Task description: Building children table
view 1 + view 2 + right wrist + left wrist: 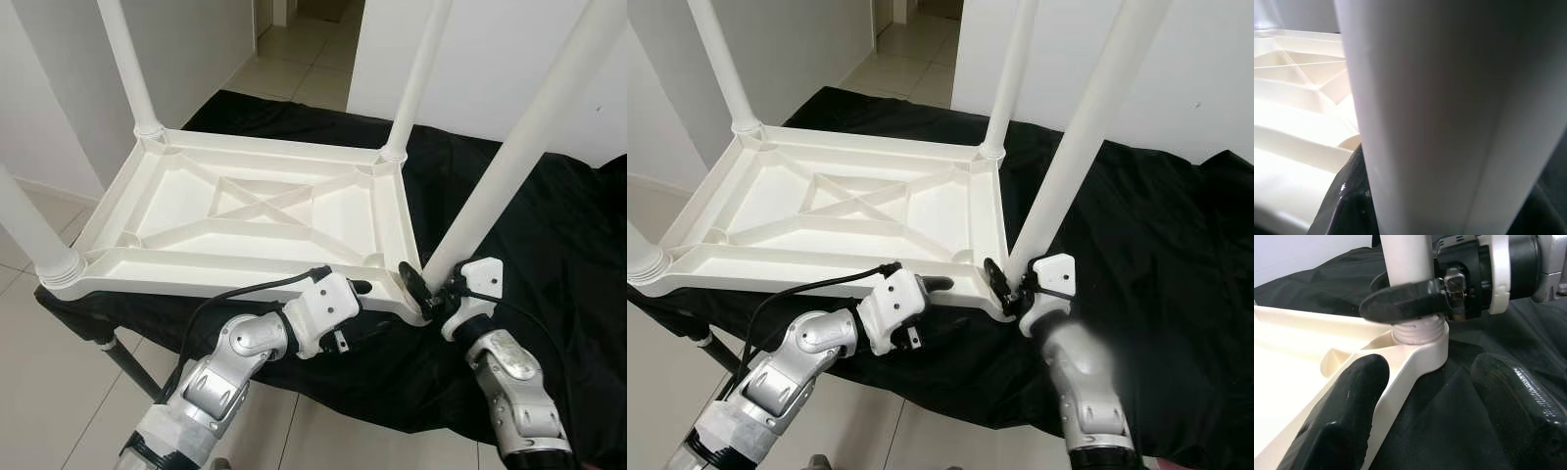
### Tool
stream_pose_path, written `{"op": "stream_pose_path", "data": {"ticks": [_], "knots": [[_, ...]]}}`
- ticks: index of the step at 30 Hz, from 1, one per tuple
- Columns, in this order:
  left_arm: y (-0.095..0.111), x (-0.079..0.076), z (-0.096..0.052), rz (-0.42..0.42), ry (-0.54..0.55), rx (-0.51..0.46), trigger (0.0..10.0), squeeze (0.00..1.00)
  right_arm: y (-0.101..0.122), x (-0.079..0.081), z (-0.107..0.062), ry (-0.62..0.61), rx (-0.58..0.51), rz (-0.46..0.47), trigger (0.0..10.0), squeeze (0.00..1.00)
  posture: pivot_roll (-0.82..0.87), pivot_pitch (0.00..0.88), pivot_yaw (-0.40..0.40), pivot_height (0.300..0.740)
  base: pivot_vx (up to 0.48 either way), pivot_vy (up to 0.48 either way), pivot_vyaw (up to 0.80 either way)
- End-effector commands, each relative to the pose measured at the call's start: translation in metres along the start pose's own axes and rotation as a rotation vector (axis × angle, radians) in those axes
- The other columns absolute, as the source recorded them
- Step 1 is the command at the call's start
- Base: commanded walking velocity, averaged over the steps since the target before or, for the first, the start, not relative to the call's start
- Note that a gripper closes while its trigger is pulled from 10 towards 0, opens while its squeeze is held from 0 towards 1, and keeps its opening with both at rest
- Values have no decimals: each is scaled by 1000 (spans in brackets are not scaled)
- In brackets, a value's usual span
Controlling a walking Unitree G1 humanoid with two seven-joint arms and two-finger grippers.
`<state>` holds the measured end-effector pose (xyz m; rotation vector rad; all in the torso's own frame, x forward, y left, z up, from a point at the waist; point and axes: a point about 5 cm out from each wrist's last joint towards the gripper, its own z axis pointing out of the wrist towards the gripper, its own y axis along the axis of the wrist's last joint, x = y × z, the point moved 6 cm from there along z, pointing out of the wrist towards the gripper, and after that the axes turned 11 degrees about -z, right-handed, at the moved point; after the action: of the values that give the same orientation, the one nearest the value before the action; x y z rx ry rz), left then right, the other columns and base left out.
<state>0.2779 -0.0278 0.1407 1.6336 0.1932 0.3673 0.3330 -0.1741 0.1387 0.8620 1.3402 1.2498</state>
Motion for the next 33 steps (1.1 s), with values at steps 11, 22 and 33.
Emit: {"op": "stream_pose_path", "data": {"ticks": [11,22,33], "knots": [[-1,1,-1,0,-2,13,10000,0,-20,-10,-12,-395,174,83,10000,0,-15,90,-45,740,0,0,0],[-1,0,-1,2,-10,14,10000,0,-25,14,-12,-493,251,133,10000,0,-12,90,-41,740,0,0,0],[0,-1,1,-1,-9,9,10000,0,-12,15,-8,-421,181,175,10000,1000,-14,89,-50,740,0,0,0]]}}
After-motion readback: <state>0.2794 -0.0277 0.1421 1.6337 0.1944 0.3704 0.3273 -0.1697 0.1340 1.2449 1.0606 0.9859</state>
